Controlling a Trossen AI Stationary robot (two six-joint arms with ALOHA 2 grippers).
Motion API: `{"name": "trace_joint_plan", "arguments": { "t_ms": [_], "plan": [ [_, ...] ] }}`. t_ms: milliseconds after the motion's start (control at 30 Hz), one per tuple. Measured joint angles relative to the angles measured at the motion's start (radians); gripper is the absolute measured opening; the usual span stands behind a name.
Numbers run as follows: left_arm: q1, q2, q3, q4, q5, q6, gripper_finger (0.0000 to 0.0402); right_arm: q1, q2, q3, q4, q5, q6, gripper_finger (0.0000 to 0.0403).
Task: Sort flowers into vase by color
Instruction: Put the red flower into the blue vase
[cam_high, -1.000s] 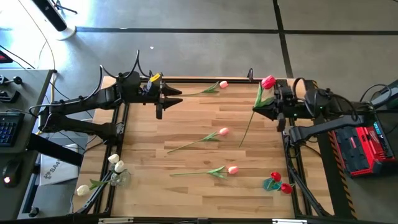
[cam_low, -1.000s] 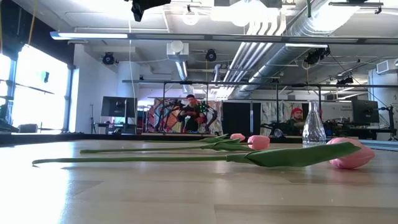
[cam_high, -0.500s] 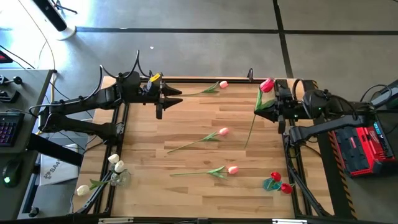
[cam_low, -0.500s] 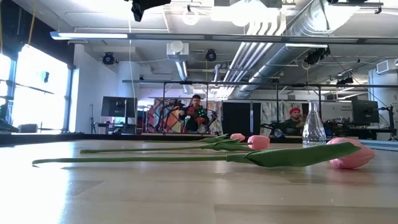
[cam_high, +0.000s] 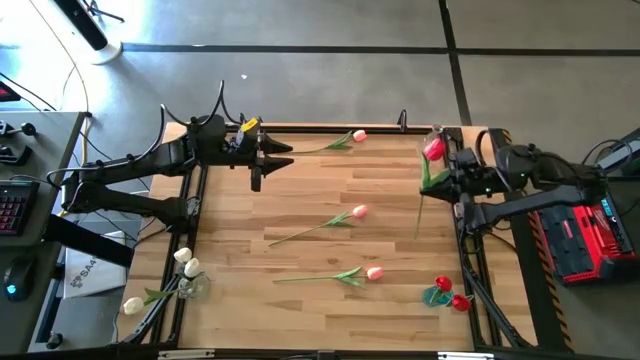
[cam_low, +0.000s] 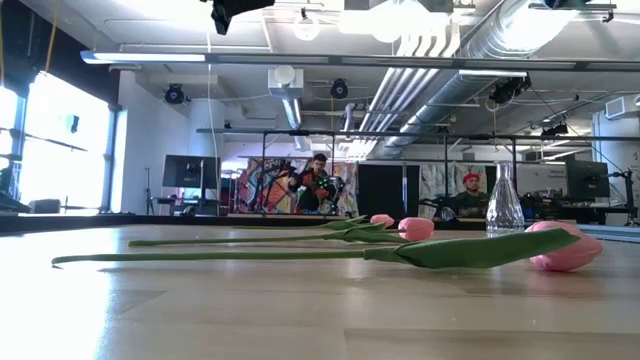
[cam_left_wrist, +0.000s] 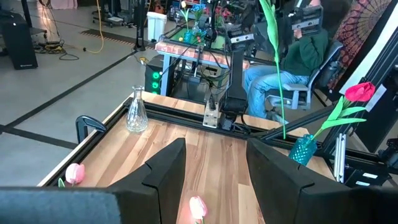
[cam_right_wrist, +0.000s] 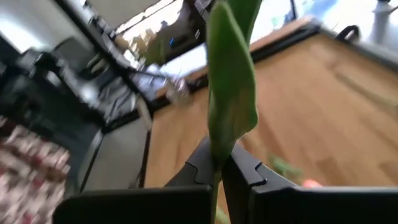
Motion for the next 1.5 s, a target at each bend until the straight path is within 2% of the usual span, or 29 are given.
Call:
{"name": "trace_joint_plan", "arguments": {
  "t_ms": [200, 300, 567, 700, 1000, 1200, 1500],
  "plan": [
    [0.0, 0.0, 0.0, 0.0, 0.0, 0.0, 0.0158, 0.0, -0.104, 0.001, -0.143, -0.17, -0.032, 0.0],
    [0.0, 0.0, 0.0, 0.0, 0.0, 0.0, 0.0158, 0.0, -0.166, 0.047, -0.234, -0.211, -0.089, 0.0],
    [0.0, 0.0, 0.0, 0.0, 0.0, 0.0, 0.0158, 0.0, -0.208, 0.253, -0.38, -0.162, -0.198, 0.0],
    [0.0, 0.0, 0.0, 0.0, 0.0, 0.0, 0.0158, 0.0, -0.2, 0.3, -0.434, -0.149, -0.244, 0.0],
    [0.0, 0.0, 0.0, 0.0, 0.0, 0.0, 0.0158, -0.006, -0.192, 0.301, -0.386, -0.285, -0.206, 0.0],
    [0.0, 0.0, 0.0, 0.0, 0.0, 0.0, 0.0158, -0.089, -0.185, 0.301, -0.384, -0.388, -0.188, 0.0],
    [0.0, 0.0, 0.0, 0.0, 0.0, 0.0, 0.0158, -0.334, -0.191, 0.29, -0.423, -0.563, -0.267, 0.0]
  ]
}}
